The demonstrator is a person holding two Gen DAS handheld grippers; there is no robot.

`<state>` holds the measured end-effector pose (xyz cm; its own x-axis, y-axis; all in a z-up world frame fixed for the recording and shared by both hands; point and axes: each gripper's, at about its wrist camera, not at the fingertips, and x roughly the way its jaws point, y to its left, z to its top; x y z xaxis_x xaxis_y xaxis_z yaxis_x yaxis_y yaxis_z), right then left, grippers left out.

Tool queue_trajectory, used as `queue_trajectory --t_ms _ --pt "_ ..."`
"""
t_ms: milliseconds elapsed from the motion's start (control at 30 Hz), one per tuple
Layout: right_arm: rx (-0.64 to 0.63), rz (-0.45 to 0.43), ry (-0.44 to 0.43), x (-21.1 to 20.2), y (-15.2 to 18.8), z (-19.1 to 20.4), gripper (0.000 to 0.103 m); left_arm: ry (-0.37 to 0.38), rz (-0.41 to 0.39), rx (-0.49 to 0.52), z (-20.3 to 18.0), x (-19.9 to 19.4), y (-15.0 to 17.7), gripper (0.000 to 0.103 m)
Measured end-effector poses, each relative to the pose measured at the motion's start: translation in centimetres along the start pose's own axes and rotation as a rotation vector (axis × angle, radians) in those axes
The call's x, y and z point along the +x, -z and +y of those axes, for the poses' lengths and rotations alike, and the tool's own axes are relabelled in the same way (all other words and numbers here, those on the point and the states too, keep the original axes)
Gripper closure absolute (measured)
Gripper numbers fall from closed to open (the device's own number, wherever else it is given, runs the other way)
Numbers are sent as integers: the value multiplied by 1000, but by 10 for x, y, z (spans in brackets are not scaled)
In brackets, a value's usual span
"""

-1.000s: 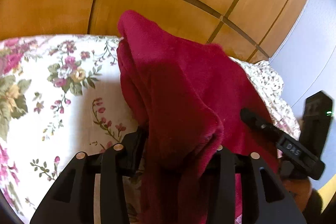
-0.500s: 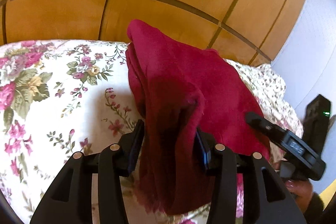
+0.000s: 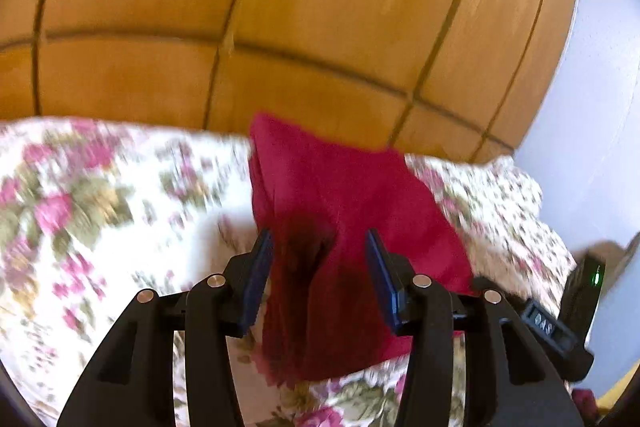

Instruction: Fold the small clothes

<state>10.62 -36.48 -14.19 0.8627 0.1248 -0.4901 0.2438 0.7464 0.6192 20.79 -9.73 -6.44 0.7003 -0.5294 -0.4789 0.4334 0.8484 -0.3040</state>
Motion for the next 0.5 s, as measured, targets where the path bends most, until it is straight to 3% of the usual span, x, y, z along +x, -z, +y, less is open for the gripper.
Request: queue_trajectory --t_ms 133,233,300,367,500 --pt "-14 7 30 3 -2 5 17 -53 55 68 -19 25 -23 57" --pt "-20 14 39 6 -3 7 16 -106 110 133 -27 60 -32 64" --pt "-18 15 39 6 -4 7 16 -159 149 160 -21 84 -30 65" --pt "-22 15 40 6 -2 6 15 -227 194 178 -8 102 -21 72" --pt "-37 25 51 9 -1 7 13 -222 166 243 3 103 -3 72"
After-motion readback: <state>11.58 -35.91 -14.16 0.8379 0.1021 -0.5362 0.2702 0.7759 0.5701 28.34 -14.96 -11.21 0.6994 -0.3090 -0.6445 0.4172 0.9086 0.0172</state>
